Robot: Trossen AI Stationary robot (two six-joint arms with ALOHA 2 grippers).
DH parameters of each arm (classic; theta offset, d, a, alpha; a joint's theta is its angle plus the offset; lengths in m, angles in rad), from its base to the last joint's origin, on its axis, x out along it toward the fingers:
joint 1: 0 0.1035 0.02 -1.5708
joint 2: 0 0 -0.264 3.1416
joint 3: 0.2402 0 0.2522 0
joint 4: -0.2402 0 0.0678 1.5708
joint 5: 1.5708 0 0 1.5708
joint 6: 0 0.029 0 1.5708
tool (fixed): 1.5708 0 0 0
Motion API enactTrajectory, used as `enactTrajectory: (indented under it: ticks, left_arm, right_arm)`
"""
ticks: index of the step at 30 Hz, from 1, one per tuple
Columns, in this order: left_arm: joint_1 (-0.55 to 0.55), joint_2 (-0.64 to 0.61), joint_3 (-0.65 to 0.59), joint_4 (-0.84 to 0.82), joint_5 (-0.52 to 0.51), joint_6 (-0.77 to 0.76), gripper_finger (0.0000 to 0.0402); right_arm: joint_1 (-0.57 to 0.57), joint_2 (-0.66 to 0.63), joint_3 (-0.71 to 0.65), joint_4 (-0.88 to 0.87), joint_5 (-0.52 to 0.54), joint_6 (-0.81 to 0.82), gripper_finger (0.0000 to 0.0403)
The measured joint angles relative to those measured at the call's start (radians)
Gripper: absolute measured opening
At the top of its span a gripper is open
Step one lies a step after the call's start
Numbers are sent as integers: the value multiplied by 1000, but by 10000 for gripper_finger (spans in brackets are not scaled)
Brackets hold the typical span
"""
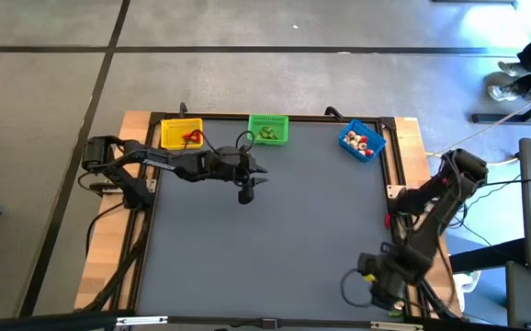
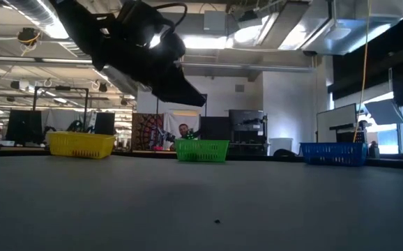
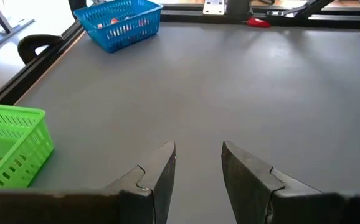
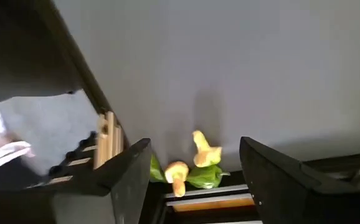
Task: Sort produce into baskets
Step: Put the green mushroom into the blue basket
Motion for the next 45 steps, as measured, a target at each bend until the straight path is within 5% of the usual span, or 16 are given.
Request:
enactTrajectory:
  ticks: [11,24,38,45]
  left_arm:
    - [0,0,0,10,0,26,127]
    - [0,0,0,20,-1,25,127]
    - [0,1,0,21,-1,26,127]
    - [0,1,0,21,-1,26,127]
  right_arm:
    - [144,168,0,76,-41,62,234]
    - [157,293,0,44,-69,42,229]
    - [156,315,0,68,-108,35,42]
    - [69,235,0,56,-38,-5,31]
